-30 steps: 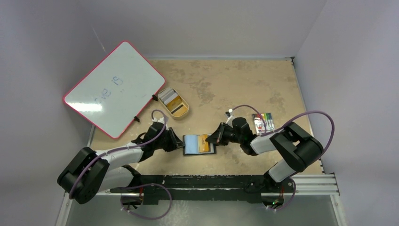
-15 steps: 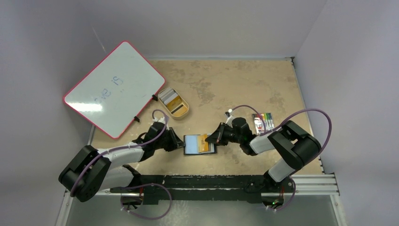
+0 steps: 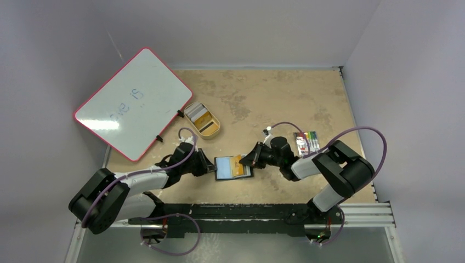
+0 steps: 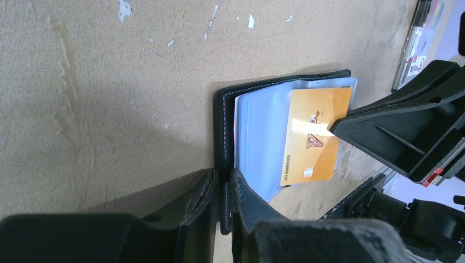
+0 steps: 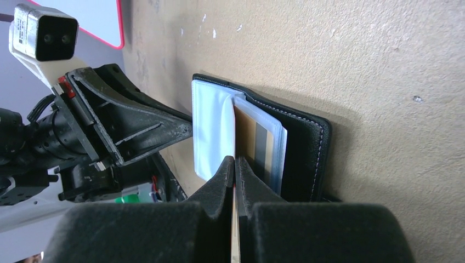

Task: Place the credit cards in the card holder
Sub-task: Insert the credit card into the card holder.

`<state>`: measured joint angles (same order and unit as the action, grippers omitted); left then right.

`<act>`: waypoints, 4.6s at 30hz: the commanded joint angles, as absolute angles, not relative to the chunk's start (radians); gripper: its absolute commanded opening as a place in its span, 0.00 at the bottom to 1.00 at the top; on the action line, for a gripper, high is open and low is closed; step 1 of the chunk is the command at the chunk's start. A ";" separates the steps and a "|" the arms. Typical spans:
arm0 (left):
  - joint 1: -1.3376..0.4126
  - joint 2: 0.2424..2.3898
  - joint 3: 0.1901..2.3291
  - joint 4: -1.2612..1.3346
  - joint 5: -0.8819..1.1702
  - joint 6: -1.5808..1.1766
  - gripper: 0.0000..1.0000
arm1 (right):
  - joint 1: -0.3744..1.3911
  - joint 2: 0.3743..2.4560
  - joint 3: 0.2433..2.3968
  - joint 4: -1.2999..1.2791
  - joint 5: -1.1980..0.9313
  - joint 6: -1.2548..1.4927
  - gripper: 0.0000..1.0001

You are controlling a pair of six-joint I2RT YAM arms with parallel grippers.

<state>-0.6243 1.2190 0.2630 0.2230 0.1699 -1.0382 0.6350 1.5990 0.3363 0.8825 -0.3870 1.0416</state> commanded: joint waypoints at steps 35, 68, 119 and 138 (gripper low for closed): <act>-0.679 1.243 0.236 0.234 0.136 -1.092 0.11 | 0.667 1.599 0.319 0.909 -0.328 1.012 0.00; -0.681 1.266 0.257 0.169 0.085 -1.066 0.10 | 0.667 1.402 0.375 0.477 -0.199 0.937 0.00; -0.690 1.264 0.311 0.163 0.095 -1.045 0.10 | 0.766 1.474 0.589 0.243 -0.161 0.851 0.43; -0.697 1.226 0.296 0.341 0.170 -1.146 0.21 | 0.766 1.370 0.665 0.020 -0.048 0.817 0.54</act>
<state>-0.6891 1.2301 0.3031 0.2218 0.1417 -1.1103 0.7650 1.3987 0.6231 0.0772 -0.0921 0.8379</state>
